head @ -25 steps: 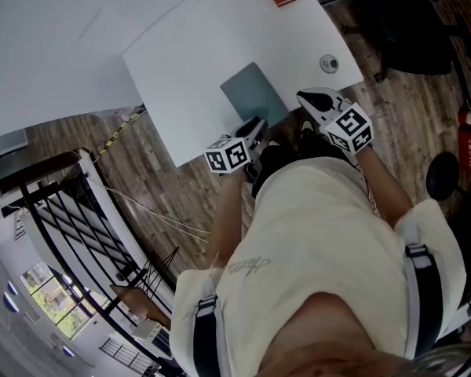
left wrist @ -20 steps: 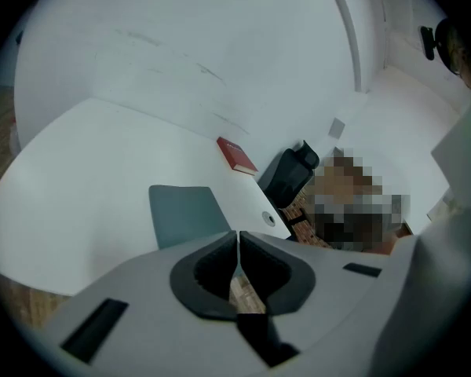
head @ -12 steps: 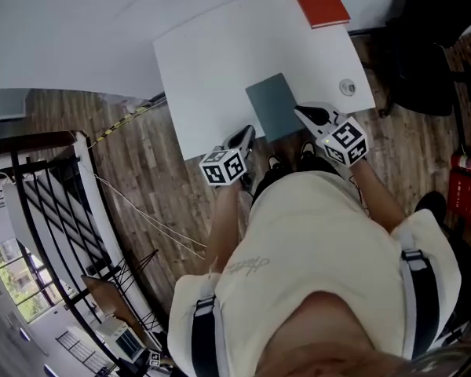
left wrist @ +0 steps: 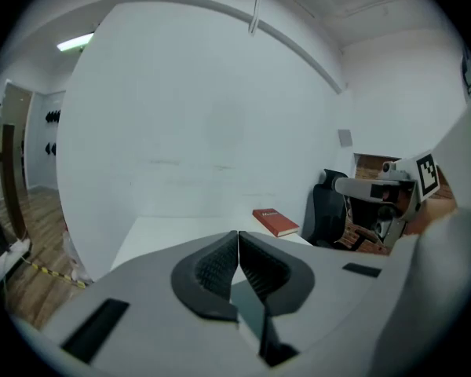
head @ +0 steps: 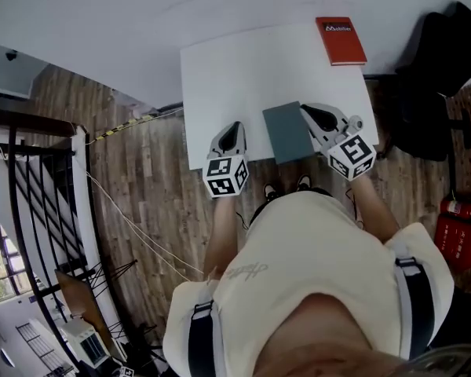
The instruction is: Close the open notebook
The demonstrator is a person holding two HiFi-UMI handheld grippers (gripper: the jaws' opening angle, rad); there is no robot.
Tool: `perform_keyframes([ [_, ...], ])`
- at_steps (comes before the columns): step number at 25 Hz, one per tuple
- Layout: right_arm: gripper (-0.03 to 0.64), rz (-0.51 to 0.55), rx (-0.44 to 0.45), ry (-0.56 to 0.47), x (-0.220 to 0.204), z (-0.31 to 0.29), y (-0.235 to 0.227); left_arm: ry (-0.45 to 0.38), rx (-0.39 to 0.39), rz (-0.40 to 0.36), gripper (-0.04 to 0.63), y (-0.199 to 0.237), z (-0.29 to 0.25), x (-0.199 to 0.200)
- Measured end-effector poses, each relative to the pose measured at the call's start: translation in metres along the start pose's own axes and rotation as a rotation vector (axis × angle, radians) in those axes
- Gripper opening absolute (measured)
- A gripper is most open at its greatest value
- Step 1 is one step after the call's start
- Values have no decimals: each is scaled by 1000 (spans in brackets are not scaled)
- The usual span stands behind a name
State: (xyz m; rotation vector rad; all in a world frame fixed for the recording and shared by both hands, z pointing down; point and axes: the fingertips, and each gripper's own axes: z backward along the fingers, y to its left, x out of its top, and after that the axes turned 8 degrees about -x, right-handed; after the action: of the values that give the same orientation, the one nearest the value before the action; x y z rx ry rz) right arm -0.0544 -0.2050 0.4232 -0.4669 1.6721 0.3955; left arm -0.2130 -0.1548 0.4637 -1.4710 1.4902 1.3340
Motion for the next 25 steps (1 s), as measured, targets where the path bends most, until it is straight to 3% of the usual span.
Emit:
perform_keyframes([
  [7, 8, 48, -10, -52, 42, -7, -3, -100, 8, -133, 21, 1, 5, 63],
  [13, 8, 89, -34, -47, 50, -8, -6, -156, 12, -92, 22, 11, 2, 80],
  [25, 8, 122, -52, -51, 59, -6, -17, -181, 58, -235, 23, 3, 7, 118],
])
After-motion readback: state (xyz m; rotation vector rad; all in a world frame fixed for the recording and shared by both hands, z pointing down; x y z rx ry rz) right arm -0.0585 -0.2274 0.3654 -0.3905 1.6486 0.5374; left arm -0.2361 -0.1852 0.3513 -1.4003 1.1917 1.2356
